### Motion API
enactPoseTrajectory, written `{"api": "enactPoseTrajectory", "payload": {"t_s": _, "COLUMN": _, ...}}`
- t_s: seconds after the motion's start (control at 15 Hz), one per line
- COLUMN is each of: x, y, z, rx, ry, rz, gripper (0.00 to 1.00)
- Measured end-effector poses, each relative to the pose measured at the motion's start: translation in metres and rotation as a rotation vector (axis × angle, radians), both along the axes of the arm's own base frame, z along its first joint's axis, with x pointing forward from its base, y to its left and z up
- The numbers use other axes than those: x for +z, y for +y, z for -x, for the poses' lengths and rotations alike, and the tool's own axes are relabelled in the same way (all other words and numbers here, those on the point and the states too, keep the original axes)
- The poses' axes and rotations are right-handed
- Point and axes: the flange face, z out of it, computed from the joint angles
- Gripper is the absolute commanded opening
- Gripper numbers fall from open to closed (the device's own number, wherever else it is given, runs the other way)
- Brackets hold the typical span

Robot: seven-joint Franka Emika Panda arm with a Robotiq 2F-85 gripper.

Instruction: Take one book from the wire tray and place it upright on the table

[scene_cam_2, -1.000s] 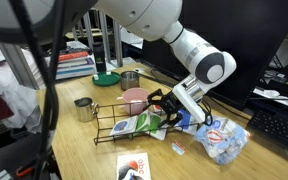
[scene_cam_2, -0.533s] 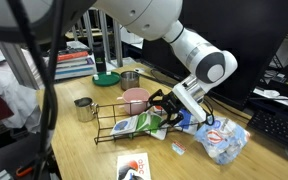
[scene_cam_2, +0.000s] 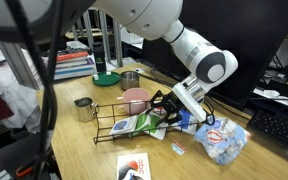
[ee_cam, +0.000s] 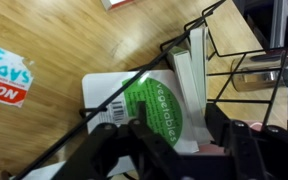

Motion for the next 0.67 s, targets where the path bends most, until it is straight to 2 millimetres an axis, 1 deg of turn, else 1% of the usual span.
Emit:
{"api": "enactPoseTrajectory", "payload": {"t_s": 0.27, "x": 0.007, "y": 0.004, "z": -0.001, "rx": -0.001, "ry": -0.001, "rz": -0.01, "gripper": 0.05}}
{"api": "enactPoseTrajectory", "payload": {"t_s": 0.33, "x": 0.009, "y": 0.004, "z": -0.001, "rx": -0.003, "ry": 0.003, "rz": -0.013, "gripper": 0.01}}
{"api": "enactPoseTrajectory", "payload": {"t_s": 0.47, "x": 0.01, "y": 0.005, "z": 0.0, "rx": -0.005, "ry": 0.008, "rz": -0.018, "gripper": 0.05}}
{"api": "enactPoseTrajectory", "payload": {"t_s": 0.67, "x": 0.012, "y": 0.002, "z": 0.001, "rx": -0.01, "ry": 0.013, "rz": -0.025, "gripper": 0.02}}
